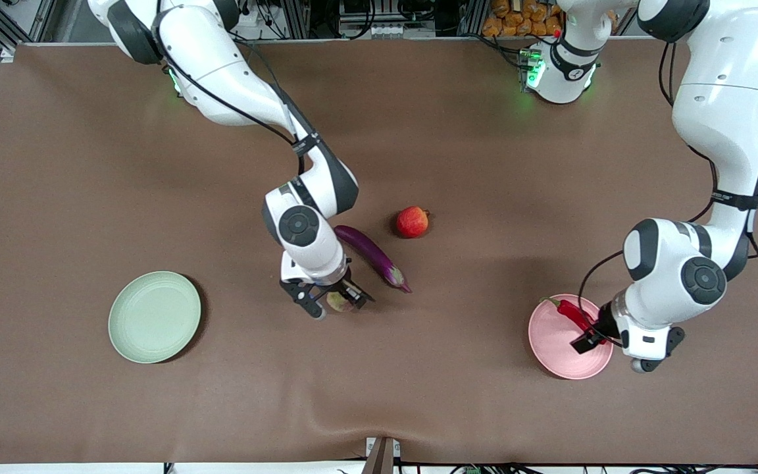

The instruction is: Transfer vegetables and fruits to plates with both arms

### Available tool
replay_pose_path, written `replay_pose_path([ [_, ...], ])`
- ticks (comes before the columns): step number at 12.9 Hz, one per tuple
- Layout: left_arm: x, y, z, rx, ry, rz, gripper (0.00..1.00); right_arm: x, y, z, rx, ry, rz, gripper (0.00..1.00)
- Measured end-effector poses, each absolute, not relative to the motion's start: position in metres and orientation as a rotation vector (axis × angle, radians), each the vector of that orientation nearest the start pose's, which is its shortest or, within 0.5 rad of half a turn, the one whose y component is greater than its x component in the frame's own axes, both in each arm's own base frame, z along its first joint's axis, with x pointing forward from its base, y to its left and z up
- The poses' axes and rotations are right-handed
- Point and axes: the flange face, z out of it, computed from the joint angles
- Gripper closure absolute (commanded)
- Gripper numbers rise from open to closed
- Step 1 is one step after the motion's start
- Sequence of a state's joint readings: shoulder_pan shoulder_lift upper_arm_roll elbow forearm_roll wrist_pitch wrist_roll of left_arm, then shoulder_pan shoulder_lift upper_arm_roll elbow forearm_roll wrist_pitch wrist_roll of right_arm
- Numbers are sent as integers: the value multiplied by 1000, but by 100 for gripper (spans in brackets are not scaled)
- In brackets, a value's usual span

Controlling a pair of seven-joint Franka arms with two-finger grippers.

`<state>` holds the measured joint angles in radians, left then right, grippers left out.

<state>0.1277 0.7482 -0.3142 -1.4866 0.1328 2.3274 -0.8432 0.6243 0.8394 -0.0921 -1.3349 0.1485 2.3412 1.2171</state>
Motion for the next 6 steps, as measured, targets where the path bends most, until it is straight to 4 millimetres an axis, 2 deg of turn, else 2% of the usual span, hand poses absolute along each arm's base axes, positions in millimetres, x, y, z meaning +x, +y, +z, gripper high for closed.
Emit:
replay_pose_path([
  [1,719,-116,266,-3120,-1133,-63,0,655,381,263,-2795,1055,-103,100],
  [3,704,-182,280,-3112,-1261,11,0,679,320,308,-2848,998,-69,100],
  [6,666,-291,281,-3061,-1366,90,0,698,223,351,-2938,890,43,100],
])
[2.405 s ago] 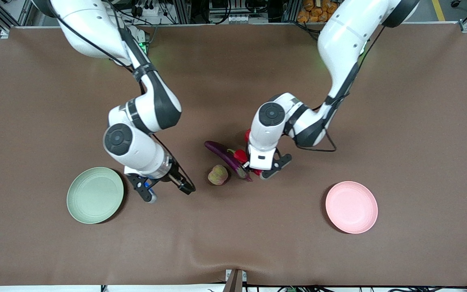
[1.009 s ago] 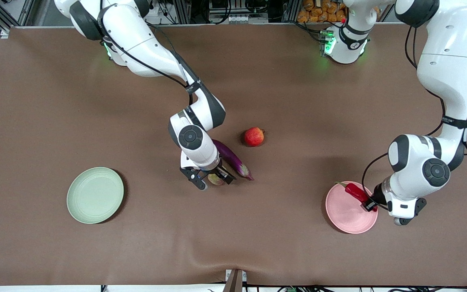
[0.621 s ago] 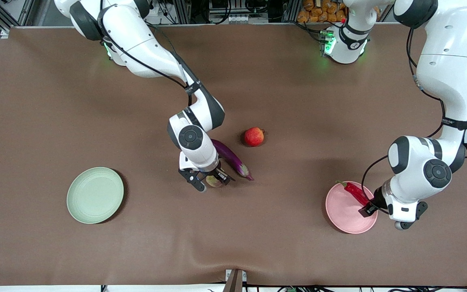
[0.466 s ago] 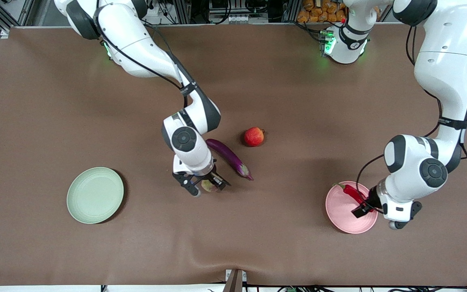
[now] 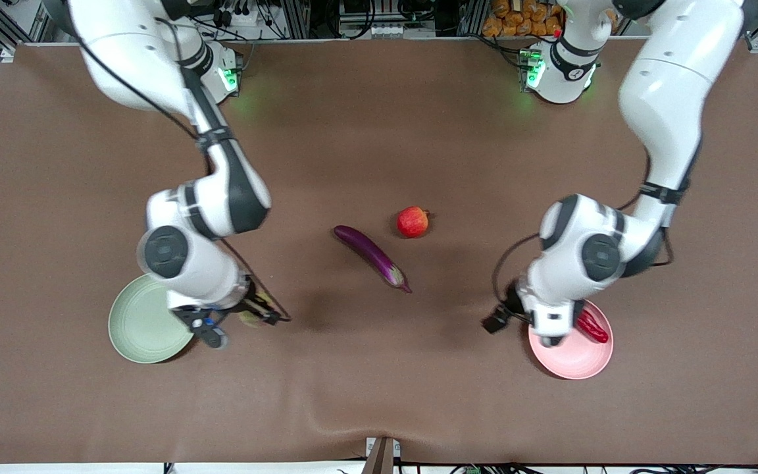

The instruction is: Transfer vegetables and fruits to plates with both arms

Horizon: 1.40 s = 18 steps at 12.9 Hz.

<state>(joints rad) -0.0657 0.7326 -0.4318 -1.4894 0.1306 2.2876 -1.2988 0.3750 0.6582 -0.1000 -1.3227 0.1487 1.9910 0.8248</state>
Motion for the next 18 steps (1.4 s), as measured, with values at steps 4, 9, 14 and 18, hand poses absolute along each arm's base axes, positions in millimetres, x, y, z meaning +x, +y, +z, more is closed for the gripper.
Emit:
replay_pose_path([
  [4,639,-334,269,-3032,-1330,105,0,706,119,357,-3016,703,179,100],
  [9,591,-369,234,-2998,-1161,87,0,706,-21,323,-3044,509,246,100],
  [14,555,-384,226,-3025,-1168,44,0,697,-33,263,-3066,403,130,100],
  [18,535,-412,224,-3044,-1220,34,0,687,-64,237,-3081,335,119,74],
])
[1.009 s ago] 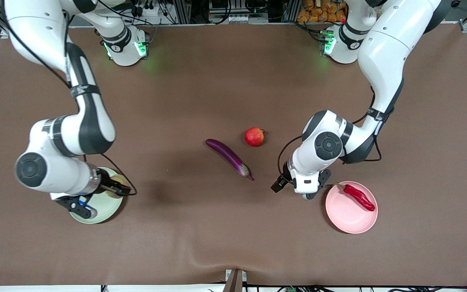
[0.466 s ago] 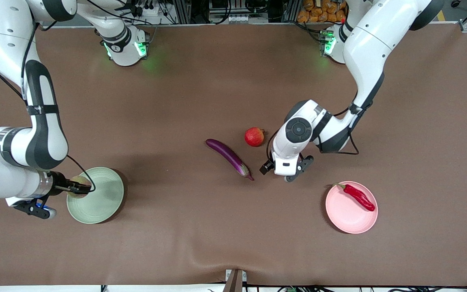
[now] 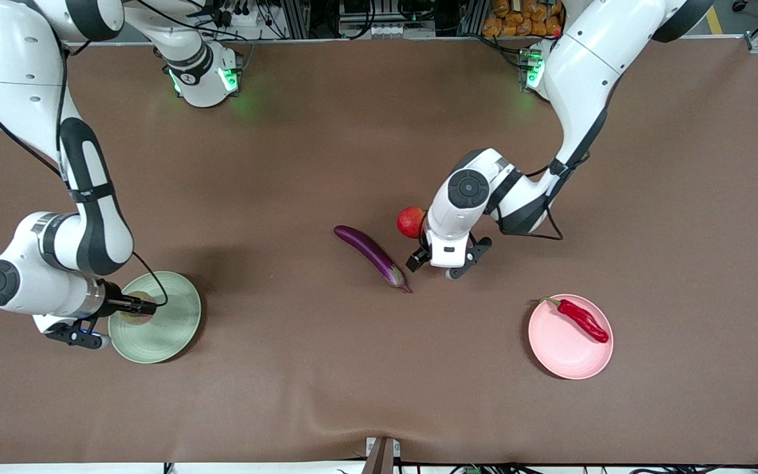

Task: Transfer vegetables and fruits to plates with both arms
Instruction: 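Grasp the purple eggplant with the left gripper while the right gripper releases the peach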

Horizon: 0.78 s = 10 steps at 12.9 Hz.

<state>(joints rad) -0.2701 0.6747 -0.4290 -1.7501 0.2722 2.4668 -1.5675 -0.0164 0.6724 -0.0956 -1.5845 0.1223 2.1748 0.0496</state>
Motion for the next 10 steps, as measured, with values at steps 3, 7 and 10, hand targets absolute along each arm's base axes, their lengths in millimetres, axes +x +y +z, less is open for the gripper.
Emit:
replay_pose_path([
  [3,537,-424,232,-3110,-1340,-22,0,685,-74,235,-3081,323,118,0],
  [7,544,-445,227,-3166,-1435,-39,4,685,-73,235,-3082,305,118,0],
  [10,540,-462,213,-3175,-1418,-19,19,685,-72,235,-3082,300,120,0],
])
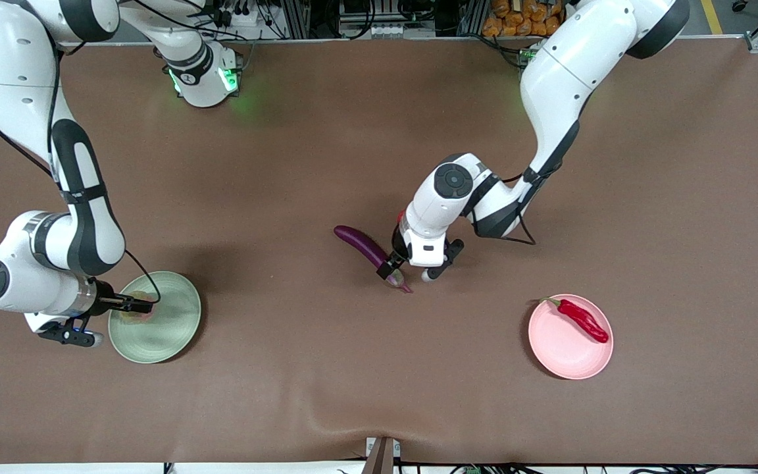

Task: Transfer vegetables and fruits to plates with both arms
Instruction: 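Grasp the purple eggplant with the left gripper while the right gripper releases the peach, then place the eggplant on the pink plate while the right gripper grasps the apple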

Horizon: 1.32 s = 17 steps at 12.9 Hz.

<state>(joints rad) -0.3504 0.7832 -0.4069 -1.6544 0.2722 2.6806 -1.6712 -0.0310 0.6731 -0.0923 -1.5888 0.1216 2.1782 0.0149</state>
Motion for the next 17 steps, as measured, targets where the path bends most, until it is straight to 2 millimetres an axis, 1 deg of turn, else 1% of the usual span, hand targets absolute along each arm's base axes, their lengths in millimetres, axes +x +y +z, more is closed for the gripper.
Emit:
replay_pose_path([
  [1,538,-464,209,-3174,-1414,-10,21,685,-72,235,-3081,299,121,0],
  [3,540,-462,200,-3184,-1420,-24,23,685,-71,234,-3080,297,130,0],
  [6,542,-457,177,-3227,-1382,-78,41,683,-70,233,-3077,294,154,0],
  [7,544,-454,172,-3225,-1381,-84,52,682,-69,233,-3076,293,167,0],
  [8,545,-453,170,-3225,-1380,-88,71,680,-67,233,-3071,289,197,0],
  [9,545,-453,170,-3228,-1370,-93,96,678,-63,236,-3063,281,246,0],
  [10,545,-453,171,-3236,-1351,-98,100,678,-59,244,-3055,271,284,0],
  [11,547,-452,172,-3244,-1342,-108,100,678,-55,255,-3046,261,307,0],
  [13,561,-446,184,-3259,-1360,-152,100,679,-39,278,-3016,273,308,0],
  [14,573,-441,198,-3267,-1382,-188,100,679,-24,287,-2990,312,315,0],
  [15,585,-433,217,-3271,-1410,-234,100,679,-4,296,-2968,360,319,0],
  [16,599,-423,241,-3261,-1431,-273,100,677,21,304,-2951,411,331,0],
  [17,613,-413,266,-3242,-1425,-292,100,675,49,313,-2932,466,344,0],
])
